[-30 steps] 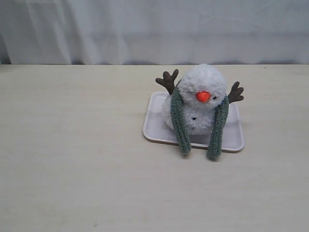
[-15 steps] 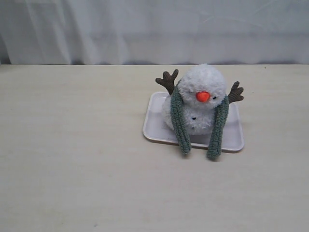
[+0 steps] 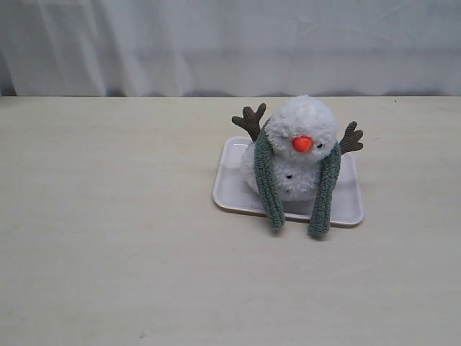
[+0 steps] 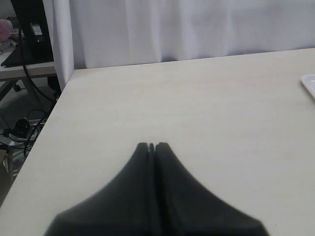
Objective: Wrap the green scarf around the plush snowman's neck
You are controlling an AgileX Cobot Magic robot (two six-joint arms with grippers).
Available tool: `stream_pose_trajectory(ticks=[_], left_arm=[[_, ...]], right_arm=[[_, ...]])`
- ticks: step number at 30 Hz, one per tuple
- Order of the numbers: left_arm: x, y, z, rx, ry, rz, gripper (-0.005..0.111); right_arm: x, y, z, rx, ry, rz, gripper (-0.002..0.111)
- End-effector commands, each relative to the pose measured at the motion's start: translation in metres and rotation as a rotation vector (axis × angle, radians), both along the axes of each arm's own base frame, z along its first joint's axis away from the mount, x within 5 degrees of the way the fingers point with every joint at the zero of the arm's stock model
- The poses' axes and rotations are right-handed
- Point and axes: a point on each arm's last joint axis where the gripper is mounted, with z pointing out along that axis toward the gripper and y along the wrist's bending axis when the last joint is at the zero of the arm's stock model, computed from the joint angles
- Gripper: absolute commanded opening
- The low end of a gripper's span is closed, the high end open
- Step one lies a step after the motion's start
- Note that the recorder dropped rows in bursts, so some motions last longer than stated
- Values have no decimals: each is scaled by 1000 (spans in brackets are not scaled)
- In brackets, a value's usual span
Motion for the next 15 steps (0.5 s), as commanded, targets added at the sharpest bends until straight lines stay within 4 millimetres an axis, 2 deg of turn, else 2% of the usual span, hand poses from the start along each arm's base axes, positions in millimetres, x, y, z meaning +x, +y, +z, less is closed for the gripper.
stream_pose_trajectory(ticks=[1, 8, 12, 15], left_arm=[[0, 0, 1, -3, -15, -4, 0], [0, 0, 1, -1, -15, -4, 0], [0, 0, 1, -1, -15, -4, 0], [0, 0, 1, -1, -15, -4, 0]], right_arm=[[8, 1, -24, -23, 34, -28, 4], [11, 2, -41, -22, 13, -33, 4], [13, 3, -49, 89, 66, 11, 4], [17, 4, -63, 126, 244, 0, 4]])
